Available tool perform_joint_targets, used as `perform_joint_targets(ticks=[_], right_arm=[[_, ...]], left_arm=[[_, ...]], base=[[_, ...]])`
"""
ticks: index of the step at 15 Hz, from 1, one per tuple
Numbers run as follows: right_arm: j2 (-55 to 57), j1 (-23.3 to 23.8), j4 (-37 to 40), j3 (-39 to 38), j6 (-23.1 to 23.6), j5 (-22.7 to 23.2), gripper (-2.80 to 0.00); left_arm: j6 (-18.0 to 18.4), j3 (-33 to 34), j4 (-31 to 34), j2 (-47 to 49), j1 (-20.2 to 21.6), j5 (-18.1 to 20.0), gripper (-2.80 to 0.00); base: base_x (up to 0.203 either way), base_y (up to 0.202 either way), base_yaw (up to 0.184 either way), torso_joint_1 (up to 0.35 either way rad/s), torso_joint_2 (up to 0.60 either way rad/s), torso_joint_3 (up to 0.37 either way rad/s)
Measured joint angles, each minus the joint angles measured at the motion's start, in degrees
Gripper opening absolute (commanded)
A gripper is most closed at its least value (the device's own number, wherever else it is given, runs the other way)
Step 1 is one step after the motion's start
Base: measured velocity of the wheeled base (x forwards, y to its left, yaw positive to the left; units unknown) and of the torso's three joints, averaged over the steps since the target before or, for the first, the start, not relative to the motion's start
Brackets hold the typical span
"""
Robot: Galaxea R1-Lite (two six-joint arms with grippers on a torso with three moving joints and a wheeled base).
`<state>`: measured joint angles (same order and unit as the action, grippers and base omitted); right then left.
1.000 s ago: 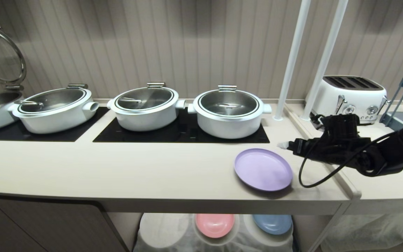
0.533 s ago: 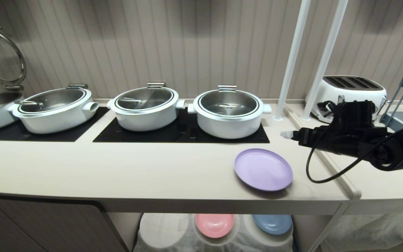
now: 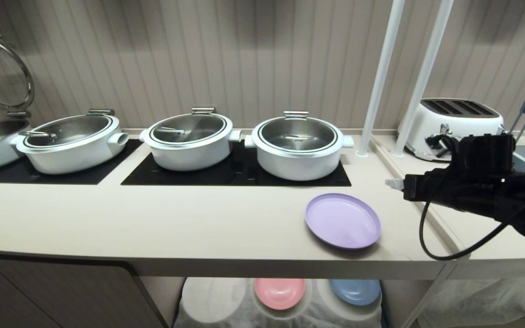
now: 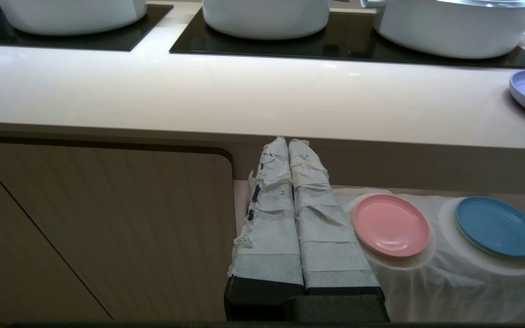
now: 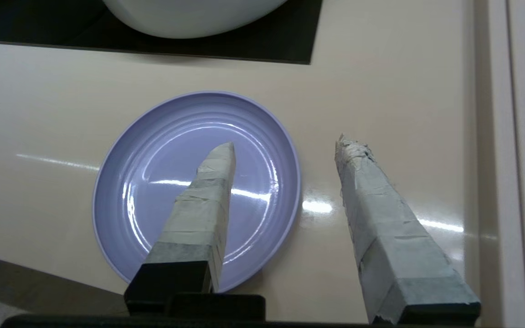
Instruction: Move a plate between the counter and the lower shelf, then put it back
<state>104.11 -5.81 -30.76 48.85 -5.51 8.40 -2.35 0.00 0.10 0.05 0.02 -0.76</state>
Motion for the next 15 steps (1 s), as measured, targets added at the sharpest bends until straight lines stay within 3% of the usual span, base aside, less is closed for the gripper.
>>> perform_joint_targets(ticks=[6, 15], right_arm=[[-9.23, -1.04, -0.29, -7.33, 1.41, -8.55, -2.80], [-33.49, -0.15, -11.35, -34.73, 0.96, -19.70, -2.80]], left_arm=[[0.01, 0.00, 0.00, 0.00, 0.00, 0.02, -2.80], [-0.03, 0.00, 0.00, 0.00, 0.00, -0.01, -2.80]], base=[[0.000, 0.000, 0.000, 0.000, 0.00, 0.000], [0.000, 0.000, 0.000, 0.000, 0.00, 0.000]])
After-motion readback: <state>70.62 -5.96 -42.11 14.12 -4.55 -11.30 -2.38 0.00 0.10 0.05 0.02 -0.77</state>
